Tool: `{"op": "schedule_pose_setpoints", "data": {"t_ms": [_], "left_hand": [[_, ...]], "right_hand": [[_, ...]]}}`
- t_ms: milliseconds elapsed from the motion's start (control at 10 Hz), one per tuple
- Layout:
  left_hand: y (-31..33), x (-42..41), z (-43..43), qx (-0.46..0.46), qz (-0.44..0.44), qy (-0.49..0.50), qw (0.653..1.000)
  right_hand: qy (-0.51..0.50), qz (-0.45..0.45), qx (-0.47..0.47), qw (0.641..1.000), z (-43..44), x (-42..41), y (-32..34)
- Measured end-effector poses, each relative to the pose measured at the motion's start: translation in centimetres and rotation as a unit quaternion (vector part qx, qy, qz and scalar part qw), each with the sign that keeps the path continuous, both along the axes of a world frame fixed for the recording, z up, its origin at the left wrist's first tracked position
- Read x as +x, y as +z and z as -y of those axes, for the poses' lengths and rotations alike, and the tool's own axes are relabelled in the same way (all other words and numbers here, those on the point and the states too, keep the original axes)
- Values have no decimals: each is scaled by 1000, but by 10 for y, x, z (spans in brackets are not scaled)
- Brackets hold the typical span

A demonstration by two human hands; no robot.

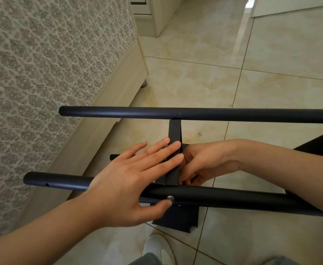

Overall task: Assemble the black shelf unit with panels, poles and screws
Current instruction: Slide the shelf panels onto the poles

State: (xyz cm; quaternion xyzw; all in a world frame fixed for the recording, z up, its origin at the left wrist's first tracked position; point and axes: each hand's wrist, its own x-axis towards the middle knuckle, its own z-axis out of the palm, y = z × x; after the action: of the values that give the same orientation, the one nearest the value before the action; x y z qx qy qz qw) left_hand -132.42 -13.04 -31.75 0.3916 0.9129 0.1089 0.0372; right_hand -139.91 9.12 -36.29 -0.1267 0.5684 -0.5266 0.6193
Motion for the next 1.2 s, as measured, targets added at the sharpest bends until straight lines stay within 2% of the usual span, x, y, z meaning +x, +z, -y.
{"op": "schedule_pose_setpoints", "data": {"t_ms": [300,500,800,1200], "left_hand": [[-1,-1,0,-2,-4,-3,1000],[-2,-1,0,4,-2,-3,1000],[-2,-1,0,4,-6,-5,1000],[-3,-2,1,3,-5,-9,1000]], "right_hand": [[10,22,-5,1000,-2,-1,0],[18,-1,43,999,1,1,-3],[0,9,12,1000,0,1,1],[4,3,45,999,5,5,3]]}}
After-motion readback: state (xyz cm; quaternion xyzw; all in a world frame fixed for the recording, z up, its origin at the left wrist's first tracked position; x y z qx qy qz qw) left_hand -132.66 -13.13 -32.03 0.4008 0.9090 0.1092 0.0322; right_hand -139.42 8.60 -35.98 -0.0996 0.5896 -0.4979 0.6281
